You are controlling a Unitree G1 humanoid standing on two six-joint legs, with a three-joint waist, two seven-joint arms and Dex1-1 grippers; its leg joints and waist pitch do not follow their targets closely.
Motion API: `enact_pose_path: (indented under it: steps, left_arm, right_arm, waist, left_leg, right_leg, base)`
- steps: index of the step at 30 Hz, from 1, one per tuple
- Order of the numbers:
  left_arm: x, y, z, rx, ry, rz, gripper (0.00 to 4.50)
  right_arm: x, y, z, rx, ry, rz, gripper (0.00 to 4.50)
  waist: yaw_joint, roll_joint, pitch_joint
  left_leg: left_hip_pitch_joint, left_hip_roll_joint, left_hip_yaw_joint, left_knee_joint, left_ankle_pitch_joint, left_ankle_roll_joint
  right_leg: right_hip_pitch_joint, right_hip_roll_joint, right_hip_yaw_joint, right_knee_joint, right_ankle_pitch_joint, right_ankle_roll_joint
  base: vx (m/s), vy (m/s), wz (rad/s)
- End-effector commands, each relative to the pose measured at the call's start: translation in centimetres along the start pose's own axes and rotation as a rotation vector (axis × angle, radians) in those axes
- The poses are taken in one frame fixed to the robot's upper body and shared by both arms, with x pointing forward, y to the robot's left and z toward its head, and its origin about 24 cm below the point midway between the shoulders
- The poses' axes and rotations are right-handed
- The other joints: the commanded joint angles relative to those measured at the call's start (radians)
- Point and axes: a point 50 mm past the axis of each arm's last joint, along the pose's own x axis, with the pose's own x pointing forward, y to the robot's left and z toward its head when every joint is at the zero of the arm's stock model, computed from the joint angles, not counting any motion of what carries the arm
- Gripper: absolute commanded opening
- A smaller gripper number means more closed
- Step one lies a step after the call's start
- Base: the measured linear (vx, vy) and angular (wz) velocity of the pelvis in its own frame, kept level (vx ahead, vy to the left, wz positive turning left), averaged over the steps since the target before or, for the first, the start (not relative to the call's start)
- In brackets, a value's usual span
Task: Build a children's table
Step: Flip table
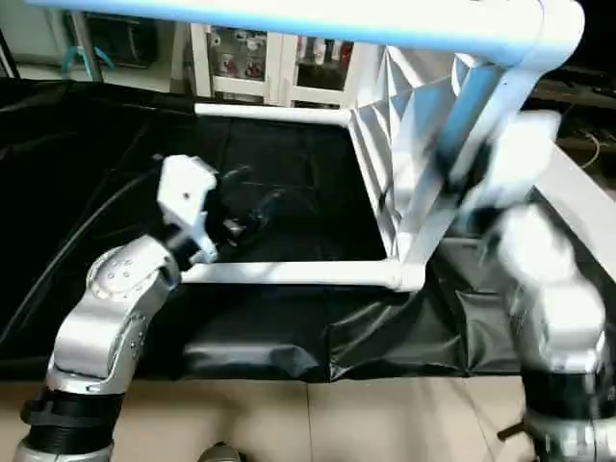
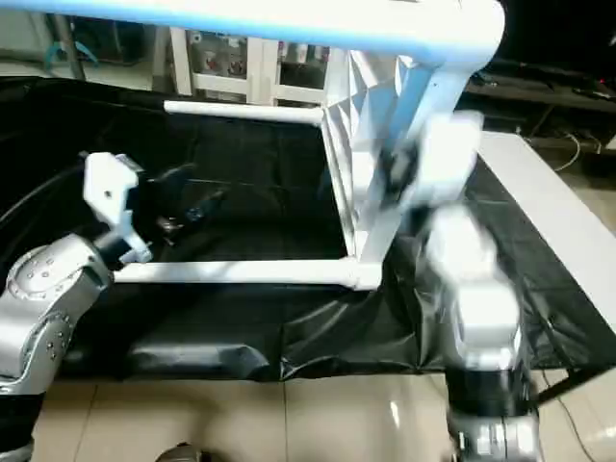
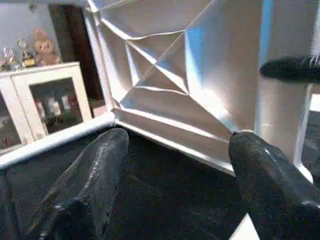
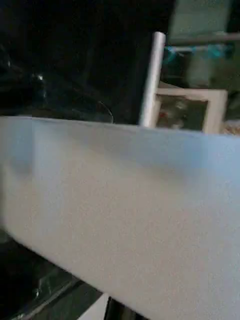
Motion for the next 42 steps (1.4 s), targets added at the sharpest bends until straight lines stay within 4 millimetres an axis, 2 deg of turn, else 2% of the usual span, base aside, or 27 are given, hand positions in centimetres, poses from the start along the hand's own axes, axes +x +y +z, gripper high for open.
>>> enact_pose_path:
  steps: [1,2,5,7,10,11,12,13,14,15,16,17,21,23,25,27,29,31,32,33,34,35,36,39,41,42]
  left_arm:
    - [0.4,-0.4,0.5,0.014,-0.017,-0.022,3.93]
    - [0.4,-0.4,0.5,0.017,-0.019,-0.021,4.03]
    - [0.2,-0.7,0.3,0.022,-0.026,-0.028,4.2]
    - [-0.1,-1.0,-0.2,0.047,-0.006,-0.048,4.46]
    - [-0.5,-1.5,-0.8,0.132,0.029,-0.107,4.5]
    - [-0.6,-1.7,-0.7,0.155,0.028,-0.126,4.5]
    - [-0.6,-1.7,-0.7,0.155,0.028,-0.126,4.5]
    - [-0.7,-1.9,-0.3,0.215,0.015,-0.157,4.5]
    - [-0.7,-1.9,-0.3,0.224,0.013,-0.164,4.5]
    - [-1.0,-2.1,0.1,0.282,-0.001,-0.208,4.5]
    - [-1.1,-2.3,0.3,0.3,-0.015,-0.229,4.5]
    - [-1.3,-2.6,0.5,0.306,-0.026,-0.251,4.5]
    - [-1.6,-2.5,0.8,0.342,-0.047,-0.261,4.5]
    - [-1.8,-2.2,2.1,0.396,-0.088,-0.263,4.5]
    - [-2.0,-1.7,3.4,0.506,-0.096,-0.261,4.5]
    - [-2.0,-1.3,4.0,0.536,-0.119,-0.239,4.5]
    - [-1.9,-0.9,4.9,0.567,-0.153,-0.214,4.5]
    - [-1.8,-0.6,6.0,0.604,-0.193,-0.201,4.5]
    - [-1.6,-0.3,7.3,0.637,-0.224,-0.207,4.5]
    - [-1.6,-0.3,7.4,0.643,-0.226,-0.21,4.5]
    - [-1.6,-0.2,7.8,0.658,-0.23,-0.219,4.5]
    - [-1.5,0.0,8.5,0.703,-0.24,-0.22,4.5]
    - [-1.5,0.0,8.5,0.704,-0.241,-0.219,4.5]
    - [-1.7,-0.1,11.3,0.781,-0.394,-0.208,4.5]
    - [-1.9,-0.4,12.9,0.791,-0.502,-0.211,4.5]
    - [-1.9,-0.4,13.1,0.798,-0.509,-0.211,4.5]
  right_arm:
    - [-0.5,-0.2,-0.4,0.019,0.016,0.023,3.16]
    - [-0.6,-0.1,-0.6,0.024,0.018,0.03,3.4]
    - [-1.0,0.2,-1.3,0.04,0.018,0.06,3.49]
    - [-1.4,0.6,-1.9,0.047,0.016,0.088,3.78]
    - [-1.7,1.1,-2.6,0.049,0.02,0.104,3.89]
    - [-1.8,1.2,-2.8,0.056,0.019,0.109,4.01]
    - [-1.8,1.2,-2.8,0.056,0.019,0.109,4.01]
    - [-2.1,1.5,-3.0,0.074,0.018,0.139,4.14]
    - [-2.1,1.6,-3.0,0.077,0.018,0.146,4.23]
    - [-2.4,2.2,-3.2,0.103,0.015,0.201,4.3]
    - [-2.6,2.4,-3.4,0.11,0.023,0.224,4.36]
    - [-2.9,2.5,-3.6,0.117,0.028,0.239,4.44]
    - [-3.1,3.1,-4.1,0.142,0.049,0.291,4.44]
    - [-4.1,3.7,-5.3,0.135,0.12,0.387,4.44]
    - [-5.2,4.6,-6.7,0.136,0.212,0.493,4.44]
    - [-5.2,4.8,-7.1,0.133,0.237,0.494,4.44]
    - [-5.3,5.1,-7.6,0.134,0.27,0.501,4.44]
    - [-5.7,5.5,-8.1,0.13,0.312,0.531,4.44]
    - [-6.3,5.8,-9.0,0.115,0.383,0.573,4.44]
    - [-6.4,5.9,-9.1,0.109,0.391,0.575,4.44]
    - [-6.6,5.9,-9.4,0.095,0.412,0.58,4.44]
    - [-6.7,5.9,-9.7,0.092,0.43,0.57,4.44]
    - [-6.7,5.9,-9.7,0.092,0.43,0.57,4.44]
    - [-6.0,6.3,-9.2,0.158,0.38,0.566,4.44]
    - [-5.9,6.4,-9.4,0.136,0.392,0.567,4.44]
    - [-5.9,6.4,-9.4,0.131,0.393,0.565,4.44]
  waist:
    - [-0.01,0.023,-0.054]
    - [-0.01,0.023,-0.054]
    - [-0.009,0.019,-0.056]
    - [-0.008,0.017,-0.056]
    - [-0.011,0.013,-0.056]
    - [-0.013,0.014,-0.053]
    - [-0.015,0.014,-0.053]
    - [-0.018,0.01,-0.051]
    - [-0.017,0.012,-0.051]
    - [-0.019,0.006,-0.05]
    - [-0.018,0.011,-0.049]
    - [-0.02,0.008,-0.048]
    - [-0.023,0.008,-0.048]
    - [-0.022,0.0,-0.047]
    - [-0.019,0.002,-0.046]
    - [-0.019,0.003,-0.047]
    - [-0.021,0.0,-0.046]
    - [-0.019,0.003,-0.044]
    - [-0.019,0.011,-0.045]
    - [-0.015,0.014,-0.046]
    - [-0.014,0.009,-0.044]
    - [-0.011,0.013,-0.045]
    - [-0.012,0.01,-0.045]
    - [-0.012,0.012,-0.046]
    - [-0.011,0.005,-0.047]
    - [-0.009,0.007,-0.047]
  left_leg:
    - [0.055,0.031,-0.026,-0.092,-0.458,-0.176]
    - [0.055,0.031,-0.026,-0.092,-0.458,-0.176]
    - [0.048,0.03,-0.026,-0.09,-0.399,-0.16]
    - [0.047,0.03,-0.024,-0.088,-0.373,-0.148]
    - [0.045,0.029,-0.024,-0.089,-0.375,-0.141]
    - [0.048,0.03,-0.023,-0.09,-0.393,-0.139]
    - [0.048,0.031,-0.024,-0.091,-0.401,-0.139]
    - [0.052,0.032,-0.023,-0.091,-0.428,-0.142]
    - [0.053,0.032,-0.025,-0.091,-0.44,-0.141]
    - [0.051,0.032,-0.025,-0.092,-0.449,-0.138]
    - [0.051,0.034,-0.027,-0.092,-0.462,-0.135]
    - [0.052,0.034,-0.028,-0.094,-0.482,-0.134]
    - [0.05,0.033,-0.026,-0.094,-0.487,-0.133]
    - [0.047,0.034,-0.027,-0.094,-0.479,-0.128]
    - [0.047,0.034,-0.027,-0.093,-0.468,-0.119]
    - [0.048,0.034,-0.028,-0.093,-0.475,-0.121]
    - [0.049,0.034,-0.03,-0.094,-0.481,-0.137]
    - [0.053,0.034,-0.029,-0.094,-0.501,-0.144]
    - [0.055,0.033,-0.031,-0.094,-0.516,-0.152]
    - [0.06,0.033,-0.031,-0.093,-0.526,-0.159]
    - [0.057,0.033,-0.031,-0.093,-0.533,-0.161]
    - [0.056,0.032,-0.032,-0.093,-0.533,-0.161]
    - [0.055,0.032,-0.032,-0.093,-0.533,-0.161]
    - [0.055,0.032,-0.034,-0.092,-0.544,-0.166]
    - [0.054,0.033,-0.033,-0.093,-0.533,-0.168]
    - [0.055,0.033,-0.032,-0.092,-0.525,-0.167]
  right_leg:
    - [-0.009,-0.018,0.019,-0.079,-0.198,-0.065]
    - [-0.009,-0.018,0.019,-0.079,-0.198,-0.065]
    - [-0.001,-0.017,0.019,-0.073,-0.138,-0.073]
    - [0.0,-0.015,0.021,-0.073,-0.12,-0.075]
    - [0.0,-0.016,0.022,-0.075,-0.148,-0.075]
    - [-0.005,-0.013,0.024,-0.077,-0.176,-0.07]
    - [-0.005,-0.014,0.025,-0.078,-0.185,-0.071]
    - [-0.009,-0.013,0.025,-0.081,-0.216,-0.078]
    - [-0.011,-0.015,0.026,-0.082,-0.23,-0.078]
    - [-0.01,-0.016,0.026,-0.084,-0.246,-0.079]
    - [-0.013,-0.019,0.027,-0.086,-0.267,-0.076]
    - [-0.014,-0.017,0.027,-0.084,-0.27,-0.08]
    - [-0.016,-0.017,0.028,-0.083,-0.265,-0.092]
    - [-0.012,-0.018,0.027,-0.084,-0.272,-0.089]
    - [-0.013,-0.015,0.028,-0.083,-0.251,-0.093]
    - [-0.014,-0.015,0.028,-0.083,-0.26,-0.095]
    - [-0.016,-0.017,0.028,-0.081,-0.274,-0.106]
    - [-0.021,-0.016,0.029,-0.082,-0.284,-0.109]
    - [-0.022,-0.016,0.029,-0.082,-0.286,-0.11]
    - [-0.024,-0.014,0.028,-0.082,-0.28,-0.108]
    - [-0.023,-0.015,0.029,-0.083,-0.284,-0.108]
    - [-0.022,-0.018,0.029,-0.083,-0.288,-0.109]
    - [-0.022,-0.017,0.029,-0.084,-0.289,-0.108]
    - [-0.024,-0.021,0.028,-0.082,-0.289,-0.12]
    - [-0.02,-0.02,0.026,-0.079,-0.267,-0.129]
    - [-0.021,-0.02,0.027,-0.078,-0.259,-0.13]
  base:
    - [0.0,0.0,0.0]
    - [0.0,0.0,0.0]
    - [0.0,0.0,0.0]
    - [0.0,0.0,0.0]
    - [0.0,0.0,0.0]
    - [0.0,0.0,0.0]
    - [0.0,0.0,0.0]
    - [0.0,0.0,0.0]
    - [0.0,0.0,0.0]
    - [0.0,0.0,0.0]
    - [0.0,0.0,0.0]
    - [0.0,0.0,0.0]
    - [0.0,0.0,0.0]
    - [0.0,0.0,0.0]
    - [0.0,0.0,0.0]
    - [0.0,0.0,0.0]
    - [0.0,0.0,0.0]
    - [0.0,0.0,0.0]
    - [0.0,0.0,0.0]
    - [0.0,0.0,0.0]
    - [0.0,0.0,0.0]
    - [0.0,0.0,0.0]
    - [0.0,0.0,0.0]
    - [0.0,0.0,0.0]
    - [0.0,0.0,0.0]
    - [0.0,0.0,0.0]
